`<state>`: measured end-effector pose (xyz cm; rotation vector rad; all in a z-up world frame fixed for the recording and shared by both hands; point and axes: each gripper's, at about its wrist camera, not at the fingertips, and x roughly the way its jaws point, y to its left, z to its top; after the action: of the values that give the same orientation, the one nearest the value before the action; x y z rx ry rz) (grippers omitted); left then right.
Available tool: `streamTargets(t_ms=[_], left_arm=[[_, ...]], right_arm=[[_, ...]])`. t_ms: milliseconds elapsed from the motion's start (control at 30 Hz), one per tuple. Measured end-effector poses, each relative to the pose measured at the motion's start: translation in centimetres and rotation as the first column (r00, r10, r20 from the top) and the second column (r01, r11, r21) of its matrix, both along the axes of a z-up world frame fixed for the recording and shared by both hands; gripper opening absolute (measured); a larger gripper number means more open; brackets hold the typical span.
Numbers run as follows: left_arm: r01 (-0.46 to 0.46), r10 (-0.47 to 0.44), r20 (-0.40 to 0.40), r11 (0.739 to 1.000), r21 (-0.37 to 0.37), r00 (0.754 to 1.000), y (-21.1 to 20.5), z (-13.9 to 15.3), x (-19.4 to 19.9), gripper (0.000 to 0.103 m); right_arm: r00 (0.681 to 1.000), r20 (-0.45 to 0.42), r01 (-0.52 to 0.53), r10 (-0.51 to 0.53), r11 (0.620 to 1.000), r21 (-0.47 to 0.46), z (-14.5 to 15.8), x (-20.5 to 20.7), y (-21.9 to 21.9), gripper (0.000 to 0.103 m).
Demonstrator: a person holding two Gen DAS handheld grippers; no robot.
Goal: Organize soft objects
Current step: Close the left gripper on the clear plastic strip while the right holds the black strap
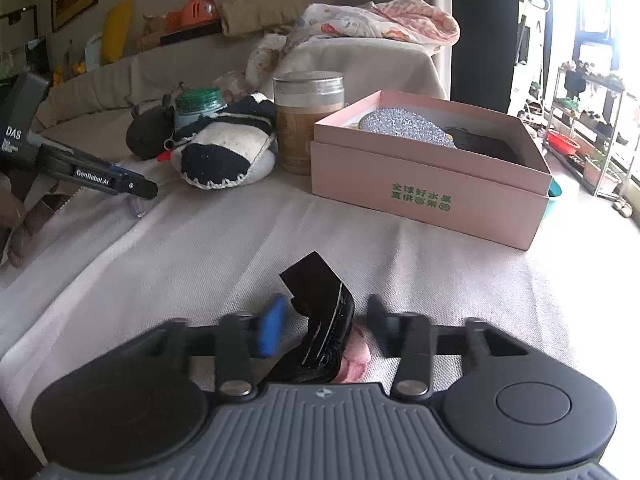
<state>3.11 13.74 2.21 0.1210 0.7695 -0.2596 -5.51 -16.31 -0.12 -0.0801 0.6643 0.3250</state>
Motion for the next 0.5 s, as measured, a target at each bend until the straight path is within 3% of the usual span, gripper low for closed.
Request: streamTargets(t_ms=[233, 500], left_arm=[[0.113, -0.113, 0.005, 0.993, 0.038, 0.994, -2.3, 0.2, -4.2, 0.017], [0.262, -0.262, 0.035, 0.965, 0.01, 0.964, -6.7, 1.6, -8.5, 0.014]], right_arm=[[1.0, 0.011, -0.02, 0.02, 0.999, -0.046, 1.1, -1.6, -0.8, 0.024], [0.994, 0.105, -0.005, 0.013, 0.997, -0.075, 4.4, -3.7, -2.7, 0.02]])
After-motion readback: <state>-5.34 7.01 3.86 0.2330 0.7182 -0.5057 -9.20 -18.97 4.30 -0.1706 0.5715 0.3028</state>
